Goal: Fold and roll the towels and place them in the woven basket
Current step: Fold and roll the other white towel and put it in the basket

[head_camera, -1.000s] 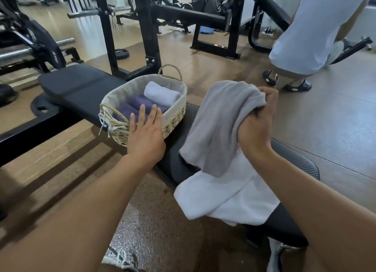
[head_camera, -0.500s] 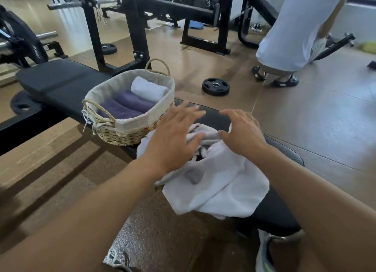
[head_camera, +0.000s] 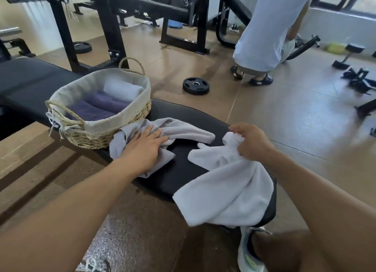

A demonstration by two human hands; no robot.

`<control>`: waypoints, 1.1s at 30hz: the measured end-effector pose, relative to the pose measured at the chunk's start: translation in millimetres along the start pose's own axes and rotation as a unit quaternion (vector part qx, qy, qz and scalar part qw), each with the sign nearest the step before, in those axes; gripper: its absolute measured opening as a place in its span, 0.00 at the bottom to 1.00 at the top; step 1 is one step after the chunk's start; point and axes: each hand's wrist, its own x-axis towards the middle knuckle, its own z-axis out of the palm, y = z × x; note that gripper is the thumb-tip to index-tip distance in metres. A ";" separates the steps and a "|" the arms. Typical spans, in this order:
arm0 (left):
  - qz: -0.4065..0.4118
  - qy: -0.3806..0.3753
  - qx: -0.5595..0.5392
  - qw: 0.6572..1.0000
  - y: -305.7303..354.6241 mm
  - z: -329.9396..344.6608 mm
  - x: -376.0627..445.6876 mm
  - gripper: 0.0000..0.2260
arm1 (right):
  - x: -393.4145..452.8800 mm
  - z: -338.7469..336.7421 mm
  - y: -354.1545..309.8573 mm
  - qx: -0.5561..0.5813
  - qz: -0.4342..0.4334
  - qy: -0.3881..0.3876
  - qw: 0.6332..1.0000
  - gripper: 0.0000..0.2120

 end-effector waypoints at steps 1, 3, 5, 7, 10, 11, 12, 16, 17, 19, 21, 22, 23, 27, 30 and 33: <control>-0.009 0.002 0.004 1.000 1.1 0.6 2.9 0.26 | -1.4 -2.0 -0.7 0.040 0.000 0.018 0.999 0.29; -0.013 0.023 -0.016 1.000 6.1 1.6 8.0 0.25 | -4.4 -6.7 -3.8 0.103 -0.023 0.059 0.993 0.25; 0.006 0.090 -0.107 0.990 16.7 -2.2 9.0 0.23 | -10.6 -13.5 -9.6 0.150 -0.054 0.080 0.984 0.25; 0.033 0.159 -0.245 0.956 33.1 -12.9 5.0 0.20 | -21.8 -19.9 -19.8 0.203 -0.093 0.078 0.971 0.25; 0.065 0.122 -0.414 0.900 59.8 -34.8 -11.0 0.13 | -37.6 -22.9 -34.9 0.307 -0.162 0.057 0.936 0.23; 0.085 0.081 -0.468 0.876 66.7 -40.1 -16.8 0.13 | -41.7 -22.5 -39.6 0.347 -0.178 0.050 0.920 0.22; 0.102 0.048 -0.508 0.854 72.0 -43.7 -21.4 0.15 | -45.1 -21.3 -43.0 0.380 -0.188 0.048 0.904 0.20; 0.093 0.062 -0.562 0.819 77.6 -46.0 -35.1 0.20 | -54.7 -18.6 -51.7 0.461 -0.196 0.002 0.866 0.18; 0.086 0.072 -0.573 0.812 75.2 -45.4 -36.2 0.20 | -56.7 -19.4 -53.5 0.479 -0.193 -0.043 0.856 0.17; 0.091 0.052 -0.611 0.785 68.4 -42.3 -36.8 0.17 | -59.6 -22.9 -56.1 0.531 -0.163 -0.111 0.824 0.12; 0.114 0.028 -0.627 0.770 64.2 -42.1 -41.5 0.13 | -58.7 -24.9 -54.2 0.519 -0.152 -0.093 0.836 0.10; 0.125 0.027 -0.622 0.772 63.2 -42.6 -43.7 0.10 | -57.9 -24.9 -52.0 0.465 -0.164 -0.075 0.867 0.10; 0.135 0.032 -0.615 0.776 63.1 -43.1 -45.7 0.07 | -58.2 -24.1 -50.0 0.405 -0.176 -0.074 0.894 0.11; 0.141 0.062 -0.604 0.782 63.8 -46.5 -50.4 0.06 | -62.9 -21.3 -45.7 0.275 -0.190 -0.150 0.930 0.14; 0.143 0.092 -0.544 0.822 63.6 -50.9 -54.2 0.04 | -66.8 -17.7 -47.0 0.242 -0.212 -0.177 0.930 0.07; 0.119 0.137 -0.452 0.873 63.4 -51.2 -59.4 0.06 | -72.8 -12.5 -49.6 0.184 -0.221 -0.199 0.937 0.04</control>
